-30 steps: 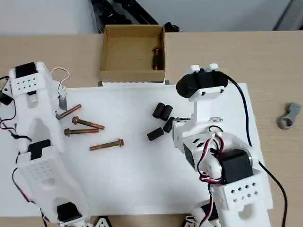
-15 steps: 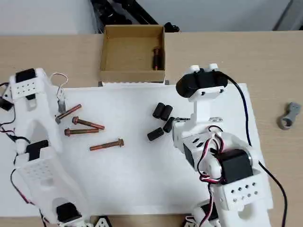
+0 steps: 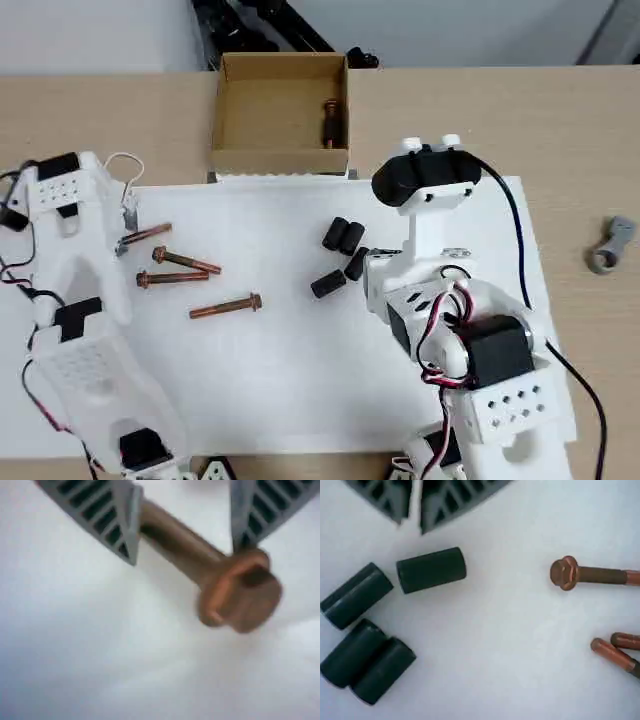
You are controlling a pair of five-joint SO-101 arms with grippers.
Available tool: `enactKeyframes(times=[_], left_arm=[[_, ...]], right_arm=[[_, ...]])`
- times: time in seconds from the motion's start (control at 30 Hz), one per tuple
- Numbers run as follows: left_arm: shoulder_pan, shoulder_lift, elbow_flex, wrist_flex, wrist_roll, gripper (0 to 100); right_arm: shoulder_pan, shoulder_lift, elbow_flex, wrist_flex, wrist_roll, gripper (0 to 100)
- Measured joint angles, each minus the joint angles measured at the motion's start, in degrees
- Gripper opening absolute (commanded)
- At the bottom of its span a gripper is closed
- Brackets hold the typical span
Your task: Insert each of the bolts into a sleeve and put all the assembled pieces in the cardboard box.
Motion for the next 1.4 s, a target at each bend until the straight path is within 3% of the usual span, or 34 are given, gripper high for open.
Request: enactKeyframes(times=[0.57, 0.8, 1.0, 1.4], left_arm=[[-0.18, 0.53, 3.08, -4.13, -0.26, 14], [-0.09, 1.58, 2.11, -4.57, 0.0, 0], [0.09, 1.93, 1.32, -5.45, -4.04, 0], [0.09, 2.9, -2.99, -2.55, -4.75, 0]], right_arm=[[0.0, 0.0, 0.0, 0.0, 0.0, 1.2], [0.0, 0.0, 0.0, 0.0, 0.0, 1.2], [0.0, 0.0, 0.0, 0.0, 0.0, 1.2], [0.0, 0.0, 0.0, 0.0, 0.0, 1.2]])
